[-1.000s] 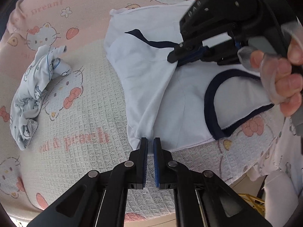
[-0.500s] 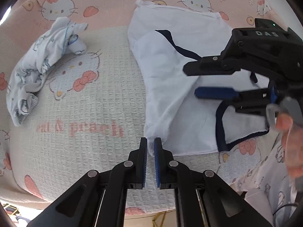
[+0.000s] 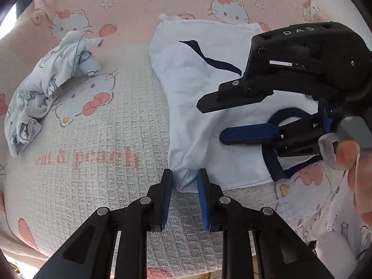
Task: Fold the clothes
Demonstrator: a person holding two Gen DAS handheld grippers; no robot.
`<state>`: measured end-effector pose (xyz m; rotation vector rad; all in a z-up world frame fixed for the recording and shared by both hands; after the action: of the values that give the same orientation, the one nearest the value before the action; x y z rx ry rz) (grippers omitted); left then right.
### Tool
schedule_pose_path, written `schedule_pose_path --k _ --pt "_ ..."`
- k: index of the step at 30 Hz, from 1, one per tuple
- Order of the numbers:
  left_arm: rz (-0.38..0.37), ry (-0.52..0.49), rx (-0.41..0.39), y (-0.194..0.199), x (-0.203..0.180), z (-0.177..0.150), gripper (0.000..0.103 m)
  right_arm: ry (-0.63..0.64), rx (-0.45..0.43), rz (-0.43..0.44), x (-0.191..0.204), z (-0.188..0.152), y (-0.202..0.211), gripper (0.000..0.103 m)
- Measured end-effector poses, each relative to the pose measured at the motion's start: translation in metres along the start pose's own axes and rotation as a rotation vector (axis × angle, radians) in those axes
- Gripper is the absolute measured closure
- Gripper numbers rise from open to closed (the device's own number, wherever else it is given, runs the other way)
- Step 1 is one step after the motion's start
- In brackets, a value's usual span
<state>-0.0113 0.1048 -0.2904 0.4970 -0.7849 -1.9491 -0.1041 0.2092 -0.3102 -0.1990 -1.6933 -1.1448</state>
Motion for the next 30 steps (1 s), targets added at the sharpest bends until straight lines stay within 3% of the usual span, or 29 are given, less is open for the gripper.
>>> schedule_pose_path --k 4,8,10,15,22,30 --pt "-0.014 0.083 -0.01 0.004 0.005 -0.002 0.082 -0.02 -0.002 0.019 -0.003 0.0 0.001 0.063" --pt "0.031 -0.02 0.028 0.001 -0.002 0.004 0.079 -0.035 -0.002 0.031 -0.004 0.0 0.002 0.063" --pt "0.069 0.0 0.042 0.003 -0.003 0.008 0.078 -0.015 -0.005 0.018 -0.002 0.0 0.004 0.063" --pt "0.009 0.058 0.088 -0.003 0.005 0.008 0.078 0.054 -0.001 0.017 0.011 0.0 0.007 0.063" --pt "0.025 -0.002 0.095 -0.005 0.008 0.01 0.077 0.082 0.003 -0.014 0.015 0.014 0.0 0.063" --pt "0.066 -0.163 0.06 -0.018 -0.009 0.025 0.077 0.045 -0.015 -0.002 0.012 0.026 -0.001 0.063"
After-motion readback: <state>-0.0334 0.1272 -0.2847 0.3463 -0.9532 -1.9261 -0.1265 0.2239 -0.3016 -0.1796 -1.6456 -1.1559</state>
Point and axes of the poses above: each gripper's, at about its wrist camera, not at the fingertips, and y roughly against the way its jaws point, x to its left, z to its top, the point moved 5 cm from there along -y, roughly the way its jaws point, and after that the axes turned 14 degrees about -x, right-handed, at the moved point
